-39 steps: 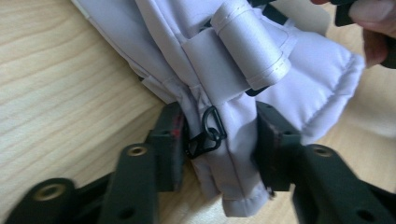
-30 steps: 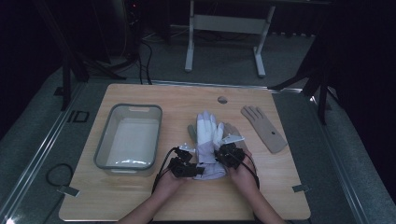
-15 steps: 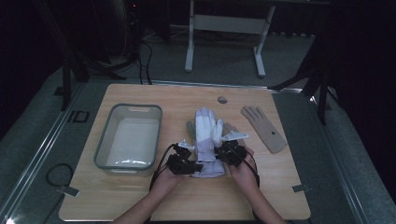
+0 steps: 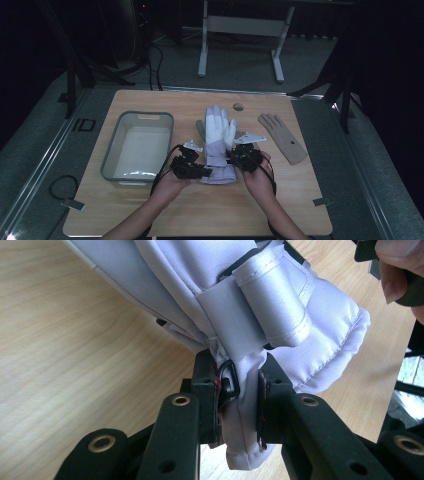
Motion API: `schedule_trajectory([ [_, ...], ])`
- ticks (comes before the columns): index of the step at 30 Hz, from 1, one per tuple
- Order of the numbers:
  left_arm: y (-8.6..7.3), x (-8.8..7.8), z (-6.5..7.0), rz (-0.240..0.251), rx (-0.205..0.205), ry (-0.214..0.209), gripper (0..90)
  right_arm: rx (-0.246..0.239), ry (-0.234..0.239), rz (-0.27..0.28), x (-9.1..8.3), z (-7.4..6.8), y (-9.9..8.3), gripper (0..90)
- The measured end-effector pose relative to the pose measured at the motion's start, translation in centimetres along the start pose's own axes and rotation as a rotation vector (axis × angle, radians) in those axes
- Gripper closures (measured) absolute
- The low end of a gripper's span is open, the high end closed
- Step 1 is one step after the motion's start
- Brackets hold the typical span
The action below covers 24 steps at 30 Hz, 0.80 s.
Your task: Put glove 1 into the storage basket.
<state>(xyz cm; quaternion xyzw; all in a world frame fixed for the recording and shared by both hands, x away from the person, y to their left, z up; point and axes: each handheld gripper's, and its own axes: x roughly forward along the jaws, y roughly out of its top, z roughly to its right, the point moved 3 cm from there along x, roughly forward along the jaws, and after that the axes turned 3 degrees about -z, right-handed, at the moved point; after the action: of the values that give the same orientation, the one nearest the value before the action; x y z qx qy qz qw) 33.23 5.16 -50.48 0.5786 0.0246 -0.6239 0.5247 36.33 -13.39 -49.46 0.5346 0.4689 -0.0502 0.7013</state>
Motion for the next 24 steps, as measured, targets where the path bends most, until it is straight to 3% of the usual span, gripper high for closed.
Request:
schedule_trajectory([
  [13, 0.0, -3.5, -1.2, -0.011, 0.028, 0.028, 75.4, -0.033, 0.024, 0.027, -0.3, -2.0, 2.8, 81.7],
  [24, -0.5, -7.1, -2.6, -0.015, 0.033, 0.061, 75.4, -0.084, 0.040, 0.050, 0.0, -4.8, 5.8, 81.7],
])
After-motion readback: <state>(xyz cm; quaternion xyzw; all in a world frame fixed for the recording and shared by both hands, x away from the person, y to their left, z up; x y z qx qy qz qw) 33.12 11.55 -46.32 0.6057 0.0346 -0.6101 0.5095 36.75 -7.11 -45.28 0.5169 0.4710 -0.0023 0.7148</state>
